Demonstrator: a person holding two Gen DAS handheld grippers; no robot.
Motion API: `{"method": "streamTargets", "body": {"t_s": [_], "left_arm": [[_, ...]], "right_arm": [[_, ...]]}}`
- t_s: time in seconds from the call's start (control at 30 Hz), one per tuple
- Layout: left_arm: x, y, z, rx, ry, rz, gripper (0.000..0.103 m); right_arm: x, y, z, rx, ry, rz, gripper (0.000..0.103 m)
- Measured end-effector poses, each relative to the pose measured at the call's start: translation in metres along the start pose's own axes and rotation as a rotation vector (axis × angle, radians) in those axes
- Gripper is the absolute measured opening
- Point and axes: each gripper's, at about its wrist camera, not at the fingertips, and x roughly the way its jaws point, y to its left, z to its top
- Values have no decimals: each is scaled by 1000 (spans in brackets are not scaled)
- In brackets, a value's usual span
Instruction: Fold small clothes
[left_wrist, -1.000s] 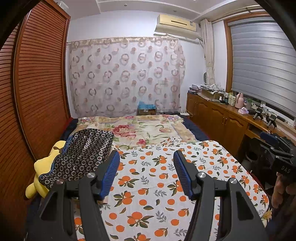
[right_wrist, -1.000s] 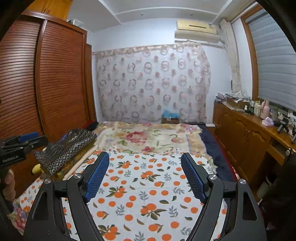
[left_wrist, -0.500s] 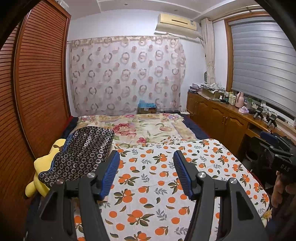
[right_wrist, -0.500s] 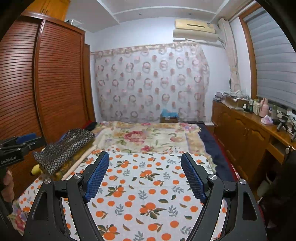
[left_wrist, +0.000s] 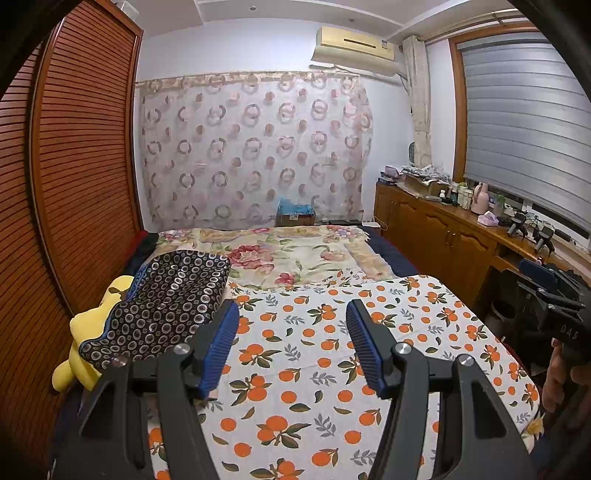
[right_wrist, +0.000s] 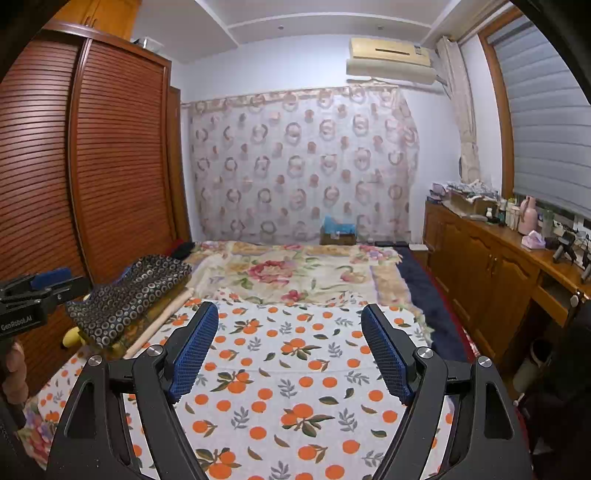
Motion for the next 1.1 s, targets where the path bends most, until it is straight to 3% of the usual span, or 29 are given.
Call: {"method": "streamTargets", "body": {"t_s": [1.1], "left_arm": [[-4, 6, -3, 3, -9, 11, 60]], "right_arm": [[0, 0, 0, -1, 2, -2, 82]]}}
